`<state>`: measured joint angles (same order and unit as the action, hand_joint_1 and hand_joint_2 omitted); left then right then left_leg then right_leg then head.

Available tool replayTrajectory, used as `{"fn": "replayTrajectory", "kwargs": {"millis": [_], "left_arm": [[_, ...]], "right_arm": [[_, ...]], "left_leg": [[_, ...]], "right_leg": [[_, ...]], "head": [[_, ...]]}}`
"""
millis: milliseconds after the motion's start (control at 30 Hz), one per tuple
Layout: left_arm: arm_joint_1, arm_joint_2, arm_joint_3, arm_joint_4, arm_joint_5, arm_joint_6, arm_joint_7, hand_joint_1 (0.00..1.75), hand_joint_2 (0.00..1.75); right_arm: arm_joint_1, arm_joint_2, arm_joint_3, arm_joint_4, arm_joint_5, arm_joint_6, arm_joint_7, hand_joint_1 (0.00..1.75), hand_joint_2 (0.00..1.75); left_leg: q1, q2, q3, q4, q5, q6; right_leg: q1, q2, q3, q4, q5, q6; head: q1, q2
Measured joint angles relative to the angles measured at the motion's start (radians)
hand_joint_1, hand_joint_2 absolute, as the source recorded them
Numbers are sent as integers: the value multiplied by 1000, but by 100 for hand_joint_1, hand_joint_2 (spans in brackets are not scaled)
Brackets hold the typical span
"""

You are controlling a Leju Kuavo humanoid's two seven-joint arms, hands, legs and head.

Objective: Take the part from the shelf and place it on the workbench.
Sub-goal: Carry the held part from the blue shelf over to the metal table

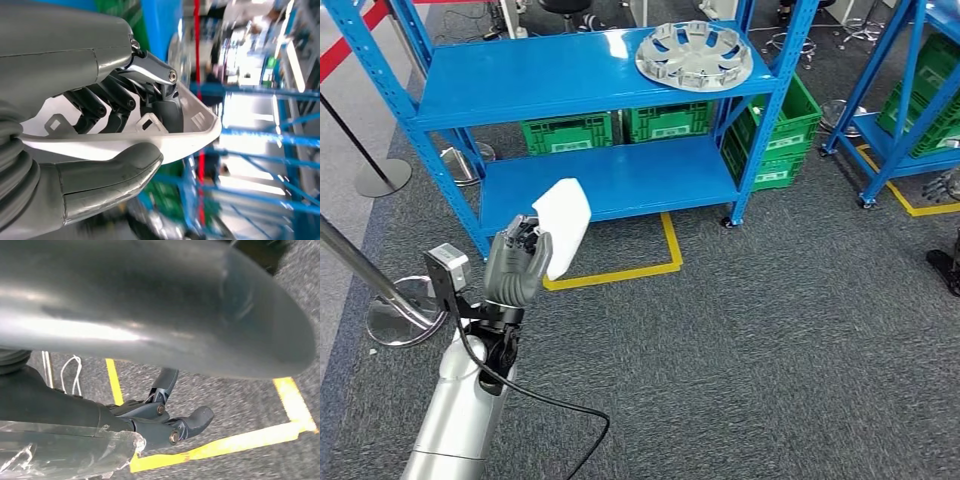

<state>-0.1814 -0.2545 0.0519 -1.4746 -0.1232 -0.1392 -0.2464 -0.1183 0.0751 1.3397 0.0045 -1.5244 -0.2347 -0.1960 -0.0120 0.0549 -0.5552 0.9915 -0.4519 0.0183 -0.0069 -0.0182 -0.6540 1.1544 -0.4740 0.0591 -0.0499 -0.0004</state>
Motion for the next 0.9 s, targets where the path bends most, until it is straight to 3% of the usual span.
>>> {"fn": "replayTrajectory", "kwargs": {"millis": [67,100,167,233,267,333,400,433,467,533,567,633,700,733,767,833,900], "left_arm": [[-6,-5,3,2,43,-7,24,175,175],[-9,-6,3,5,50,-5,29,175,175],[-12,-9,4,11,56,-7,32,175,175],[-14,-10,4,18,94,-53,32,175,175],[-15,-9,1,22,119,-89,31,175,175],[-11,-3,-7,31,149,-145,22,175,175],[-5,3,-19,41,145,-157,14,175,175],[-3,5,-24,43,142,-158,12,175,175],[-2,6,-29,45,142,-158,11,175,175],[-4,8,-35,46,142,-157,10,175,175],[-5,8,-37,46,142,-157,9,175,175],[-5,10,-42,47,142,-156,7,175,175],[-6,11,-49,48,135,-147,-2,175,175],[-7,10,-53,48,126,-138,-11,175,175],[-8,10,-55,48,116,-124,-21,175,175],[-7,9,-55,47,96,-93,-36,175,175],[-6,10,-52,46,81,-71,-41,175,175]], "right_arm": [[-5,-1,0,0,0,-2,8,0,0],[-7,-1,0,0,0,-3,11,0,0],[-6,-2,-1,0,0,-2,15,0,0],[-4,-3,-2,0,0,7,9,0,0],[-4,-4,-3,0,0,14,3,0,0],[-5,-6,-3,0,0,24,-5,0,0],[-3,-8,-3,0,0,25,-10,0,0],[-2,-8,-3,0,0,25,-11,0,0],[-1,-9,-3,0,0,24,-13,0,0],[-2,-11,-2,0,0,23,-14,0,0],[-3,-13,-2,1,0,22,-15,0,0],[-3,-16,-2,2,0,20,-14,0,0],[3,-16,-2,2,0,15,-12,0,0],[6,-16,-2,2,0,12,-10,0,0],[6,-17,-2,2,0,9,-9,0,0],[2,-16,-2,2,0,5,-6,0,0],[0,-15,-2,1,0,4,-4,0,0]], "left_leg": [[-6,14,-1,2,1,-5],[-8,21,-2,3,3,-9],[-9,34,-4,1,5,-17],[-6,17,-14,22,-17,-29],[-4,-2,-30,59,-43,-36],[3,-36,-84,184,-110,-48],[10,-44,-123,271,-137,-54],[13,-45,-119,265,-121,-56],[16,-48,-96,220,-89,-58],[26,-79,-25,83,-26,-64],[30,-98,-1,33,-12,-63],[29,-118,10,0,-12,-53],[27,-103,6,0,-6,-33],[27,-96,5,-2,-2,-25],[26,-86,5,-4,1,-18],[21,-66,3,-4,3,-10],[15,-44,1,-3,3,-7]], "right_leg": [[9,-25,62,-108,26,-14],[13,-29,70,-126,27,-21],[13,-11,66,-130,36,-34],[6,5,62,-138,46,-44],[2,12,61,-141,50,-47],[-2,29,54,-142,56,-50],[-5,49,47,-142,62,-47],[-7,60,44,-142,64,-44],[-10,71,42,-141,67,-40],[-13,92,38,-139,72,-29],[-13,101,33,-138,75,-22],[-15,115,23,-140,83,-7],[-19,116,15,-144,89,7],[-18,100,8,-133,81,11],[-17,77,-8,-100,60,13],[-14,34,-60,26,-9,15],[-14,25,-102,135,-53,14]], "head": [[0,0],[-1,0],[-1,0],[-2,0],[-2,0],[-3,0],[-3,0],[-3,0],[-3,0],[-3,0],[-3,0],[-4,0],[-4,0],[0,0],[4,0],[11,0],[11,0]]}}
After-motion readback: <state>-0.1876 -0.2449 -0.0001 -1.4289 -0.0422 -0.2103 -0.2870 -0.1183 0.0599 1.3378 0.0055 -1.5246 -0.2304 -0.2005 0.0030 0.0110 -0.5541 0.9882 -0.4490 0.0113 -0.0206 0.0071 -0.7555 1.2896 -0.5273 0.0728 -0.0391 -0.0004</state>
